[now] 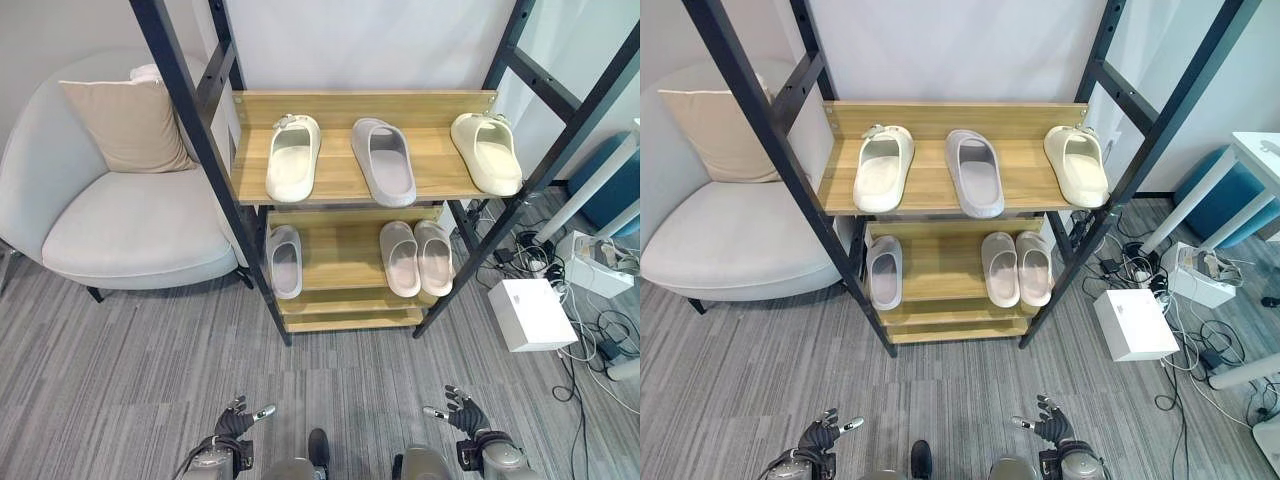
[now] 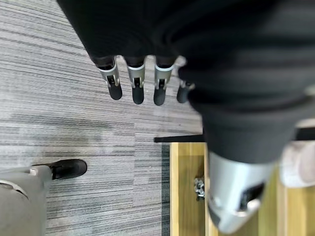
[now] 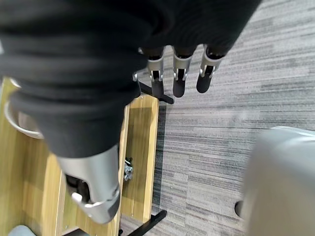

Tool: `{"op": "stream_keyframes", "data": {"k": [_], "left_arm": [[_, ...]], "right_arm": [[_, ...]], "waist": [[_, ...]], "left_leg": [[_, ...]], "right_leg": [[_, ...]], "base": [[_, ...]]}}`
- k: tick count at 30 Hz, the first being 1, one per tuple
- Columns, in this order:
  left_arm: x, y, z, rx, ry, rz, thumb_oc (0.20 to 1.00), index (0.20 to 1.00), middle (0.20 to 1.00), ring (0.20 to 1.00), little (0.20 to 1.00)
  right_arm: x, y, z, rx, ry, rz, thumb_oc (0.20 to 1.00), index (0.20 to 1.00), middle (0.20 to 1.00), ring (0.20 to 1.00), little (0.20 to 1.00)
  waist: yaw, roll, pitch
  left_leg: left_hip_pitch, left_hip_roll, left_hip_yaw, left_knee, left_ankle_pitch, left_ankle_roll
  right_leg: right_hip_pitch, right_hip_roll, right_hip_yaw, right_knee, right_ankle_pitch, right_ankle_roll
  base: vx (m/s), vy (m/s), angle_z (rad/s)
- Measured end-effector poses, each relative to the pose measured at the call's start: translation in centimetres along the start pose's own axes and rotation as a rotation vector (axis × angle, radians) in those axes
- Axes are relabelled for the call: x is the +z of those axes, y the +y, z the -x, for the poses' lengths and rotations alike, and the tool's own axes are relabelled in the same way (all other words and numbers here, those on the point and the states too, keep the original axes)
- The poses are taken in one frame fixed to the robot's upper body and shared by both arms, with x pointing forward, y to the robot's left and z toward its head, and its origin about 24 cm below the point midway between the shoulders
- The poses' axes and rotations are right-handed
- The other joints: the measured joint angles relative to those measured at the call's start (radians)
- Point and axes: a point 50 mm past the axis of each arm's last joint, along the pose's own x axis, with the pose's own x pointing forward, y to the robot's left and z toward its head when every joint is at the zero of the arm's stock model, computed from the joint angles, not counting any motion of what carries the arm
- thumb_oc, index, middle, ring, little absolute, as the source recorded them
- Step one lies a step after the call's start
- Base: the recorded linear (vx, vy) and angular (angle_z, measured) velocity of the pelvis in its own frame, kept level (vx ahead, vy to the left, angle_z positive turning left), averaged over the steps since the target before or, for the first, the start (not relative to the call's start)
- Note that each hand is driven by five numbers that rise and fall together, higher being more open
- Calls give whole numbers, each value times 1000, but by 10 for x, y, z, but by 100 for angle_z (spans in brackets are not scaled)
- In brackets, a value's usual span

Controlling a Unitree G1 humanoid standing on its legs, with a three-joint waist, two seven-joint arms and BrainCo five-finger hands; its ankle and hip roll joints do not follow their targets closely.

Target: Arrange the slippers neatly on the shoe rack.

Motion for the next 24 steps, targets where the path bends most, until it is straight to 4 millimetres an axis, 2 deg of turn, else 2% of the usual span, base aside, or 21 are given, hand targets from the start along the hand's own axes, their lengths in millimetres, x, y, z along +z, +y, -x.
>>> {"op": "stream_keyframes", "data": {"k": [1, 2, 3, 4, 6, 7, 8, 11, 12, 13, 14, 15, 16, 18, 19, 21, 23, 24], "left_arm": [[2, 0, -1, 1, -4, -1, 1000, 1000, 1000, 1000, 1000], [2, 0, -1, 1, 0, -1, 1000, 1000, 1000, 1000, 1000], [1, 0, -1, 3, 3, -1, 1000, 1000, 1000, 1000, 1000], [-1, 1, 0, 4, 7, -2, 1000, 1000, 1000, 1000, 1000], [-5, 3, 0, 15, 24, 5, 1000, 1000, 1000, 1000, 1000], [-7, 3, 1, 16, 29, 5, 1000, 1000, 1000, 1000, 1000], [-12, 1, 1, 17, 52, 24, 1000, 1000, 1000, 1000, 1000], [-17, -8, 2, -7, 67, 30, 1000, 1000, 1000, 1000, 1000], [-16, -10, 1, -9, 68, 32, 1000, 1000, 1000, 1000, 1000], [-8, -11, -1, -14, 49, 32, 1000, 1000, 1000, 1000, 1000], [-4, -13, -2, -19, 38, 31, 1000, 1000, 1000, 1000, 1000], [-6, -13, -2, -19, 42, 33, 1000, 1000, 1000, 1000, 1000], [-2, -14, -3, -21, 32, 34, 1000, 1000, 1000, 1000, 1000], [1, -15, -3, -24, 23, 36, 1000, 1000, 1000, 1000, 1000], [4, -15, -4, -24, 17, 34, 1000, 1000, 1000, 1000, 1000], [4, -17, -4, -29, 18, 34, 1000, 1000, 1000, 1000, 1000], [0, -16, -3, -27, 28, 35, 1000, 1000, 1000, 1000, 1000], [1, -17, -4, -30, 29, 35, 1000, 1000, 1000, 1000, 1000]], "right_arm": [[-1, 3, 0, 11, 3, 9, 1000, 1000, 1000, 1000, 1000], [-3, 4, 1, 15, 9, 9, 1000, 1000, 1000, 1000, 1000], [-4, 5, 1, 17, 11, 6, 1000, 1000, 1000, 1000, 1000], [-4, 5, 1, 18, 11, 5, 1000, 1000, 1000, 1000, 1000], [-7, 6, 3, 16, 22, 1, 1000, 1000, 1000, 1000, 1000], [-9, 5, 3, 14, 26, 1, 1000, 1000, 1000, 1000, 1000], [-13, 2, 4, 5, 42, 2, 1000, 1000, 1000, 1000, 1000], [-17, -8, 5, -13, 63, 23, 1000, 1000, 1000, 1000, 1000], [-14, -11, 4, -20, 55, 24, 1000, 1000, 1000, 1000, 1000], [-16, -13, 5, -22, 59, 33, 1000, 1000, 1000, 1000, 1000], [-15, -15, 5, -25, 57, 35, 1000, 1000, 1000, 1000, 1000], [-13, -18, 5, -32, 50, 41, 1000, 1000, 1000, 1000, 1000], [-10, -21, 4, -37, 44, 50, 1000, 1000, 1000, 1000, 1000], [-6, -28, 3, -52, 34, 63, 1000, 1000, 1000, 1000, 1000], [-7, -30, 4, -58, 36, 64, 1000, 1000, 1000, 1000, 1000], [-9, -33, 5, -64, 43, 71, 1000, 1000, 1000, 1000, 1000], [-7, -35, 6, -64, 34, 76, 1000, 1000, 1000, 1000, 1000], [-7, -37, 7, -64, 31, 100, 1000, 1000, 1000, 1000, 1000]], "waist": [[-6, -6, 2], [-8, -9, 4], [-8, -11, 4], [-11, -16, 5], [-29, -40, 0], [-29, -42, 0], [-33, -28, -2], [-35, -1, -14], [-35, -5, -10], [-27, -28, -2], [-24, -33, -1], [-15, -34, 2], [-23, -42, 8], [-27, -32, 12], [-26, -29, 18], [-23, -12, 26], [-25, 11, 23], [-32, 39, 16]], "left_leg": [[8, 1, -1, 0, -1, -9], [11, 3, -13, 0, -26, -24], [11, 4, -19, -2, -25, -24], [16, 3, -22, -5, -19, -22], [43, 13, -50, -7, -46, -65], [50, 20, -59, -7, -48, -70], [62, 48, -72, -6, -64, -104], [76, 111, -89, 30, -64, -142], [34, 120, -109, 116, -67, -166], [-5, 114, -127, 210, -63, -186], [-19, 114, -133, 248, -65, -194], [-46, 118, -143, 296, -63, -199], [-69, 121, -140, 307, -73, -217], [-88, 141, -119, 252, -73, -216], [-84, 159, -75, 156, -61, -217], [-95, 191, -68, 76, -20, -218], [-95, 195, -69, 66, -4, -213], [-81, 176, -63, 55, -9, -200]], "right_leg": [[-11, 4, 1, -109, 43, 4], [-15, 12, 12, -201, 85, 8], [-1, 18, 28, -282, 127, 9], [5, 17, 28, -312, 151, 5], [39, 15, 24, -390, 271, -4], [51, 22, 24, -395, 306, -9], [74, 48, 19, -408, 326, -29], [129, 115, -10, -454, 326, -82], [141, 120, -30, -455, 301, -118], [155, 113, -35, -453, 305, -125], [161, 113, -36, -454, 302, -130], [170, 116, -38, -455, 280, -161], [175, 112, -54, -454, 272, -171], [176, 117, -63, -455, 263, -182], [177, 118, -74, -455, 257, -187], [182, 130, -81, -455, 254, -185], [183, 143, -79, -454, 254, -183], [190, 152, -84, -454, 253, -161]], "base": [[268, -155, 7], [287, -176, 13], [168, -112, 14], [262, -185, 33], [289, -241, 28], [247, -227, 22], [163, -176, 25], [168, -256, 19], [183, -312, 29], [100, -122, 25], [100, -60, 12], [116, -25, 15], [139, 3, 20], [118, 18, 26], [80, 21, 25], [90, 35, 3], [158, 104, -13], [202, 146, -6]]}}
